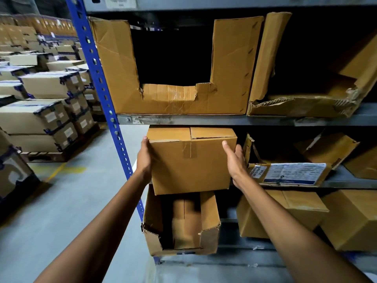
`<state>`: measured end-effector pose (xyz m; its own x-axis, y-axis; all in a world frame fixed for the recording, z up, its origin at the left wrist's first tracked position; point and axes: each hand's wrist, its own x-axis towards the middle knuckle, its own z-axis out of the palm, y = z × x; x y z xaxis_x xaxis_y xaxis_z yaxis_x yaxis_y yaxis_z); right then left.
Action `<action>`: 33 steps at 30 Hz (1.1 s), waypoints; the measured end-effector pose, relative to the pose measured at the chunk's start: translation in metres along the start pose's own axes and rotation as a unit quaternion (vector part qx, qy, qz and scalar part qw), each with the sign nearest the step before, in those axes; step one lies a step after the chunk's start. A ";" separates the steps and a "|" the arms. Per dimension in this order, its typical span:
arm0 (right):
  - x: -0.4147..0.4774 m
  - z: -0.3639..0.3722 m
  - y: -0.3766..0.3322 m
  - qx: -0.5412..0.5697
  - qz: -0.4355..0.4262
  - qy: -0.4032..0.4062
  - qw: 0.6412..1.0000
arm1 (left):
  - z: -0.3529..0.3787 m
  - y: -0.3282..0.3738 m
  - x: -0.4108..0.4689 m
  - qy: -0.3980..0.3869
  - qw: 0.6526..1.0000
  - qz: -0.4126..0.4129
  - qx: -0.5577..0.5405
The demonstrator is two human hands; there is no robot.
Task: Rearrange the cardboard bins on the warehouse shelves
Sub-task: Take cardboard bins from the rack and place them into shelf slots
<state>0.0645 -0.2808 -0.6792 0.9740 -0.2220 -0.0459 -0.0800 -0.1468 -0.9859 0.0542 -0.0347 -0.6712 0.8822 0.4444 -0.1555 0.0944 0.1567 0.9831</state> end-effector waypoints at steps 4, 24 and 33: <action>-0.002 -0.009 0.011 0.059 0.013 0.032 0.998 | -0.011 0.000 -0.007 0.045 0.999 0.009 0.003; -0.092 -0.087 0.025 0.151 -0.087 -0.129 0.976 | -0.012 -0.015 -0.180 0.266 0.963 0.045 0.013; -0.154 -0.165 0.022 0.140 -0.099 -0.235 0.957 | 0.000 -0.023 -0.331 0.386 0.912 0.109 0.085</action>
<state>-0.1224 -0.4092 -0.6670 0.9574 0.2506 0.1436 0.1115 0.1380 -0.9841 -0.2396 -0.1851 -0.6421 0.3062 0.9478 0.0892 0.0838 -0.1202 0.9892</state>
